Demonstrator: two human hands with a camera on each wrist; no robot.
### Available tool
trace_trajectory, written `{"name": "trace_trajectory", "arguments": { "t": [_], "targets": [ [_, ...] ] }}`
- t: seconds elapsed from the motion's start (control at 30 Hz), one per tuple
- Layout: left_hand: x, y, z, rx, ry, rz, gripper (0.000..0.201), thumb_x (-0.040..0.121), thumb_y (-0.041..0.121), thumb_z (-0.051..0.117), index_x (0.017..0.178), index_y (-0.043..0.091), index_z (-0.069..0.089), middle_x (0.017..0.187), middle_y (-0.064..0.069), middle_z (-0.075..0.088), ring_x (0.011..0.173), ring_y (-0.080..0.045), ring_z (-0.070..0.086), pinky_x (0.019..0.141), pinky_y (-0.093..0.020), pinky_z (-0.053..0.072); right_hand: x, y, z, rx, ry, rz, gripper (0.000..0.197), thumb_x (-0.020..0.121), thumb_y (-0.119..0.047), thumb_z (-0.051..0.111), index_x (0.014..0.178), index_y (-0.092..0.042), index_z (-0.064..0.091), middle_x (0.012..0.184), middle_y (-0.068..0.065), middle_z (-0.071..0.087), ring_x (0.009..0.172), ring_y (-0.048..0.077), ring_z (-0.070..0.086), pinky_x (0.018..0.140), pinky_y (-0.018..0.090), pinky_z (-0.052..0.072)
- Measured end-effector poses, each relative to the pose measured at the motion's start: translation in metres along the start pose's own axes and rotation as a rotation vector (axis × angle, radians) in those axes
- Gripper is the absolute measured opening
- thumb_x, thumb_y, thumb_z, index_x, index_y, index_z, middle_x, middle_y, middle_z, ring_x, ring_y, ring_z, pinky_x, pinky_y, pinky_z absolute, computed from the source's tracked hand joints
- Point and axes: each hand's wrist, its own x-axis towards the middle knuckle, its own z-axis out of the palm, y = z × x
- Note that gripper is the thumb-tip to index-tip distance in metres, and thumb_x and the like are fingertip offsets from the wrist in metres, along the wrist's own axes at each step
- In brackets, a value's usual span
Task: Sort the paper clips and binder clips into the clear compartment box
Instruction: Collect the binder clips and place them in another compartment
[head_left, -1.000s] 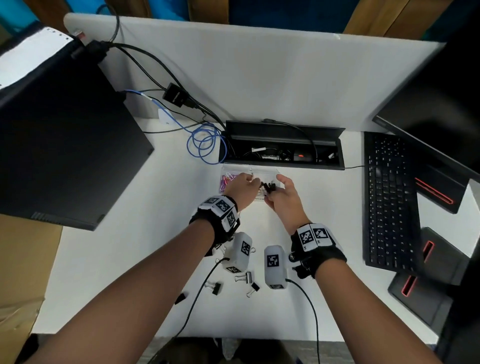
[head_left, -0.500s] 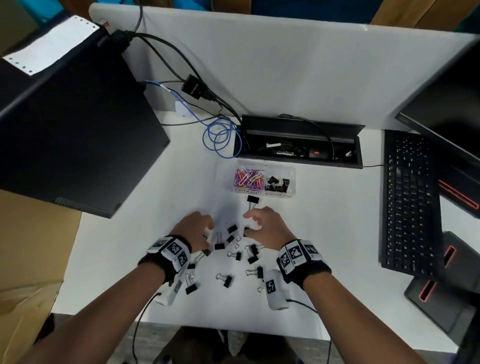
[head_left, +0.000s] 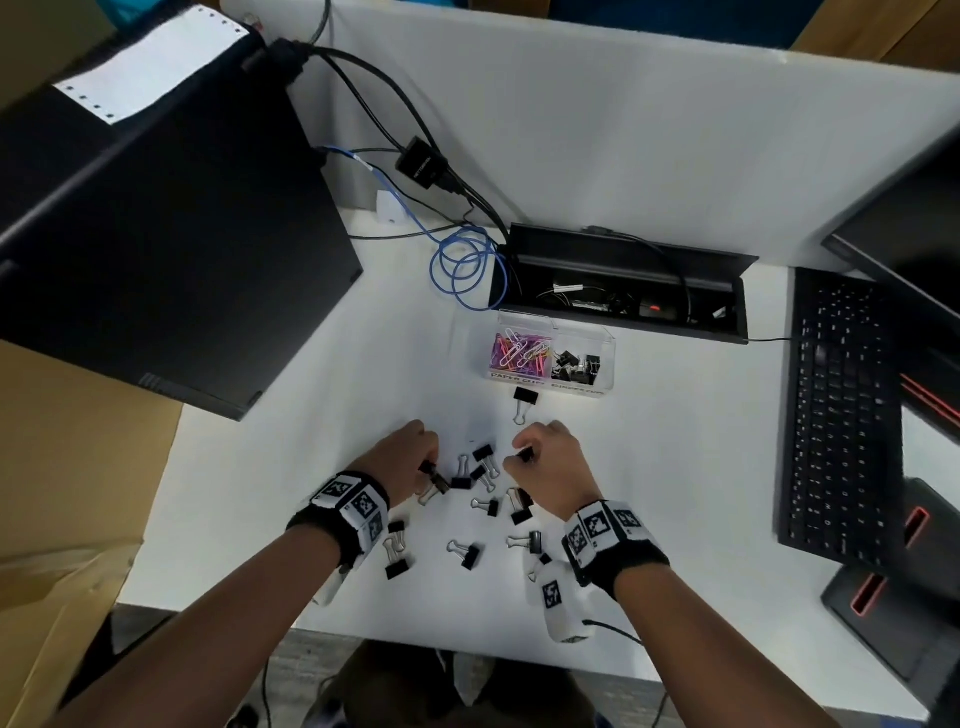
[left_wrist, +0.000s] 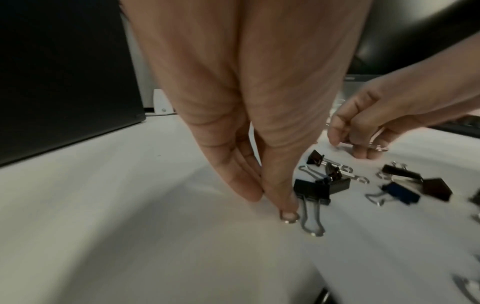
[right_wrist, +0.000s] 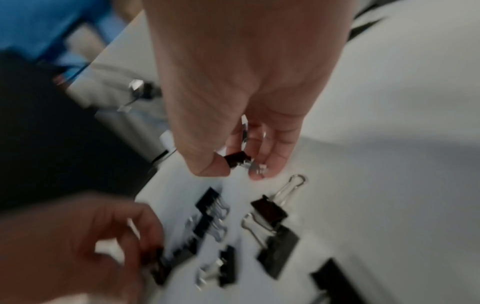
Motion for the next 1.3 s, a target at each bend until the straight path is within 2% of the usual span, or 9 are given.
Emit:
{"name": "trace_trajectory", "arguments": {
  "t": [0.23,0.33,0.43,0.57,0.73,0.9,1.03,1.2,1.3],
  "targets": [
    [-0.004,-0.005,-0.002,-0.080,0.075,0.014,0.016,0.085,0.006,0.052,0.101,0.011,0.053,0.094,0.003,0.041,0.083,-0.018,0.048,0.074,-0.025,0.039,-0.007,0.010,-0.011,0.062,-0.070,0.007,0.018,0.077,-0.004,0.062,0.078,-0.021,0.066,0.095,-0.001,0.047,0.075,0.005,0.051,0.064,0.003,0.039],
    [-0.007,-0.006,-0.002,-0.087,0.004,0.051,0.037,0.080,0.001,0.057,0.113,0.017,0.053,0.101,0.003,0.036,0.082,-0.016,0.048,0.078,-0.023,0.041,-0.012,0.016,-0.011,-0.030,-0.241,-0.073,0.026,0.071,-0.005,0.069,0.088,-0.025,0.065,0.098,-0.001,0.044,0.080,0.007,0.050,0.069,0.010,0.039],
    [-0.006,-0.006,-0.001,-0.027,-0.007,0.102,0.031,0.077,-0.004,0.058,0.103,0.014,0.059,0.102,-0.001,0.039,0.082,-0.020,0.052,0.078,-0.028,0.047,-0.014,0.019,-0.009,-0.115,-0.353,-0.106,0.034,0.068,-0.006,0.073,0.098,-0.020,0.066,0.099,-0.003,0.040,0.075,0.009,0.048,0.065,0.014,0.040],
    [-0.004,-0.004,0.000,0.049,0.006,0.117,0.016,0.081,0.003,0.066,0.087,0.011,0.054,0.094,0.002,0.039,0.074,-0.019,0.049,0.070,-0.036,0.050,-0.008,0.020,-0.006,-0.188,-0.302,-0.128,0.021,0.081,-0.014,0.072,0.101,-0.016,0.065,0.099,-0.002,0.045,0.084,0.013,0.050,0.071,0.015,0.040],
    [-0.006,-0.011,0.000,-0.044,0.069,0.088,0.018,0.088,0.010,0.053,0.077,0.021,0.043,0.087,0.001,0.054,0.084,-0.019,0.058,0.074,-0.033,0.048,-0.010,0.029,-0.002,-0.205,-0.216,-0.116,0.009,0.088,-0.018,0.068,0.091,-0.014,0.060,0.099,0.000,0.046,0.076,0.012,0.053,0.076,0.023,0.047],
    [-0.012,-0.004,0.004,-0.285,0.132,-0.053,0.016,0.092,0.008,0.043,0.103,0.017,0.050,0.082,-0.003,0.062,0.068,-0.014,0.058,0.059,-0.020,0.044,-0.019,0.037,0.000,-0.198,-0.129,-0.176,0.017,0.093,-0.023,0.059,0.107,-0.017,0.052,0.104,-0.001,0.046,0.081,0.012,0.055,0.082,0.025,0.049],
    [-0.011,0.004,0.009,-0.394,0.154,-0.111,0.024,0.092,0.007,0.039,0.095,0.013,0.062,0.088,-0.007,0.055,0.068,-0.018,0.060,0.060,-0.020,0.046,-0.023,0.039,-0.001,-0.110,-0.060,-0.153,0.020,0.093,-0.025,0.057,0.112,-0.018,0.053,0.103,-0.002,0.046,0.078,0.007,0.056,0.082,0.023,0.048],
    [-0.016,0.008,0.023,-0.288,0.169,-0.099,0.019,0.080,0.027,0.067,0.087,0.014,0.055,0.093,-0.001,0.048,0.075,-0.017,0.055,0.064,-0.015,0.038,-0.025,0.040,0.001,-0.010,0.032,-0.123,0.022,0.095,-0.022,0.056,0.117,-0.018,0.054,0.105,-0.001,0.043,0.075,0.001,0.053,0.077,0.015,0.043],
    [-0.016,0.008,0.028,-0.253,0.154,-0.043,0.020,0.081,0.020,0.071,0.091,0.012,0.056,0.092,0.001,0.048,0.078,-0.018,0.055,0.070,-0.021,0.039,-0.025,0.039,0.001,0.052,0.041,-0.084,0.022,0.094,-0.016,0.056,0.116,-0.017,0.055,0.102,0.000,0.043,0.070,0.003,0.053,0.069,0.005,0.041]
  ]
}}
